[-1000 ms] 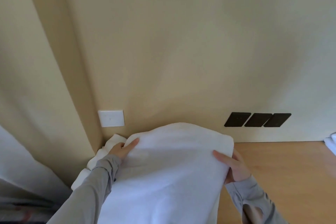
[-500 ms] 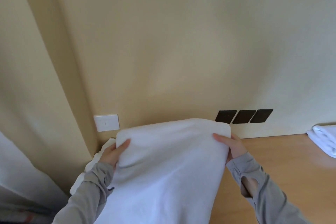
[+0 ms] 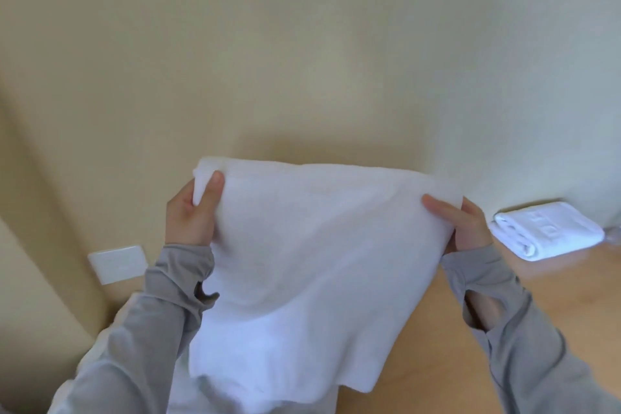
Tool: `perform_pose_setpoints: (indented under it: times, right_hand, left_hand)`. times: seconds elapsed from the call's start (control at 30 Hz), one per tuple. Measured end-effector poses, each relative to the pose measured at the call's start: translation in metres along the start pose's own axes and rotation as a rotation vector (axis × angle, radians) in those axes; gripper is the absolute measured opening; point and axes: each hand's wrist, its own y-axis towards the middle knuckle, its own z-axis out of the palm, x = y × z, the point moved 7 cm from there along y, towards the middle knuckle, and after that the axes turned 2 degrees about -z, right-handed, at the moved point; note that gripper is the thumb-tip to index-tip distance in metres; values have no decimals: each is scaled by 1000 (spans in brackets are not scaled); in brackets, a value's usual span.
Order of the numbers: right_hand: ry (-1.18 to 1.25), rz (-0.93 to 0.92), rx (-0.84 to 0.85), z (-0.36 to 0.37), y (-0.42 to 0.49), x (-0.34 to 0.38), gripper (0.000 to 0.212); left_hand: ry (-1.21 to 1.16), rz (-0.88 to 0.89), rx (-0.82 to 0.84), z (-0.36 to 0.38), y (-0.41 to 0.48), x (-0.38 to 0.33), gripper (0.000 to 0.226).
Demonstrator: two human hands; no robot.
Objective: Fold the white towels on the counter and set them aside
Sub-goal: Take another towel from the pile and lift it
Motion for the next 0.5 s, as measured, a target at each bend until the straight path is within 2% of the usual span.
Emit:
perform_pose_setpoints:
  times: [0.1, 0.27, 0.33, 0.43, 0.5]
  right_hand:
    - [9, -47, -53, -39, 2, 28, 27]
    - [20, -69, -142, -116, 8, 59, 37]
    - [45, -68, -182, -153, 18, 63, 34]
    - [65, -30, -267, -219, 39, 47, 16]
    - [20, 5, -359, -267, 55, 20, 20]
  left_hand:
    - [-7, 65, 65, 54, -6, -23, 37]
    - [8, 174, 179, 151, -14, -63, 31]
    - [39, 175, 224, 195, -13, -68, 34]
    - [195, 120, 303, 274, -13, -53, 35]
    - [393, 44, 373, 332, -20, -18, 35]
